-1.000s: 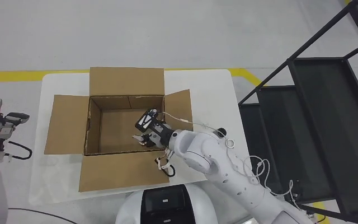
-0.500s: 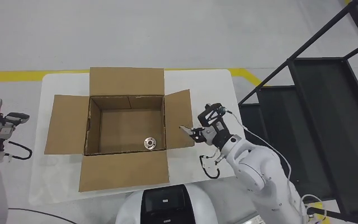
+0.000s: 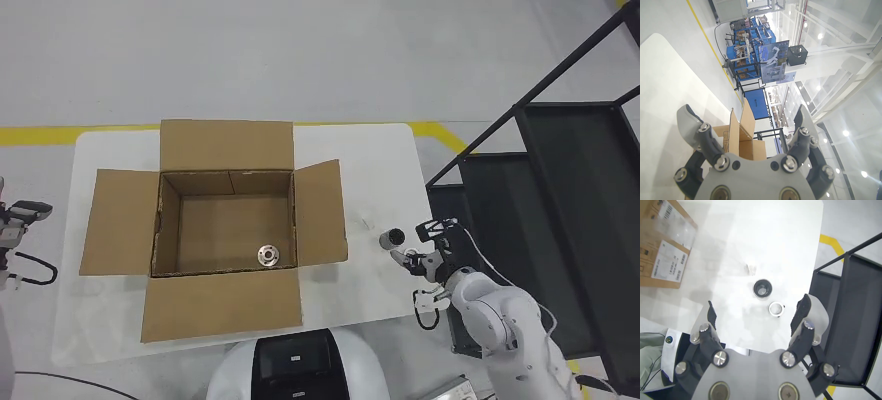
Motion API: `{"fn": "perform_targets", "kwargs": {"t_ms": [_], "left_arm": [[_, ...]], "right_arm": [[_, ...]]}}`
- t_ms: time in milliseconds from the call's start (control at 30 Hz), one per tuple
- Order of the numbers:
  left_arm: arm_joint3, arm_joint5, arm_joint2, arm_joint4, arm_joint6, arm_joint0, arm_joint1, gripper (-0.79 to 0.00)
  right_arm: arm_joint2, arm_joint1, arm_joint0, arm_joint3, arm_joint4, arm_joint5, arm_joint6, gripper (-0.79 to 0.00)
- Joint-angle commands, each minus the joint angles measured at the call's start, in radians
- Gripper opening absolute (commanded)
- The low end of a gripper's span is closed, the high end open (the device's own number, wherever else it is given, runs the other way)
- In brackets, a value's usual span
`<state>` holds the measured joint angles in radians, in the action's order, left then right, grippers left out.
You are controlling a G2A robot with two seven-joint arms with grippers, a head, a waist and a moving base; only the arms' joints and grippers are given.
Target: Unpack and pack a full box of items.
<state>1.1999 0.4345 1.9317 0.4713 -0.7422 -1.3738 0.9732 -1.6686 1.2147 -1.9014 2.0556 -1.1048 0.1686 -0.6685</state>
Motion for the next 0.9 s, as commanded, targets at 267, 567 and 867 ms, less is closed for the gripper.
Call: {"fn": "perform_targets", "kwargs": {"t_ms": [267, 567, 867], "left_arm": [[0.000, 0.000, 0.000, 0.000, 0.000, 0.000, 0.000, 0.000], [0.000, 0.000, 0.000, 0.000, 0.000, 0.000, 0.000, 0.000], [0.000, 0.000, 0.000, 0.000, 0.000, 0.000, 0.000, 0.000]], "right_arm": [[-0.014, 0.002, 0.011, -0.152, 0.091, -0.067, 0.016, -0.566], [0.017, 0.003, 0.086, -0.242, 0.085, -0.169, -0.059, -0.486], [0.054, 0.006, 0.189, -0.371, 0.109, -0.220, -0.065, -0.483]]}}
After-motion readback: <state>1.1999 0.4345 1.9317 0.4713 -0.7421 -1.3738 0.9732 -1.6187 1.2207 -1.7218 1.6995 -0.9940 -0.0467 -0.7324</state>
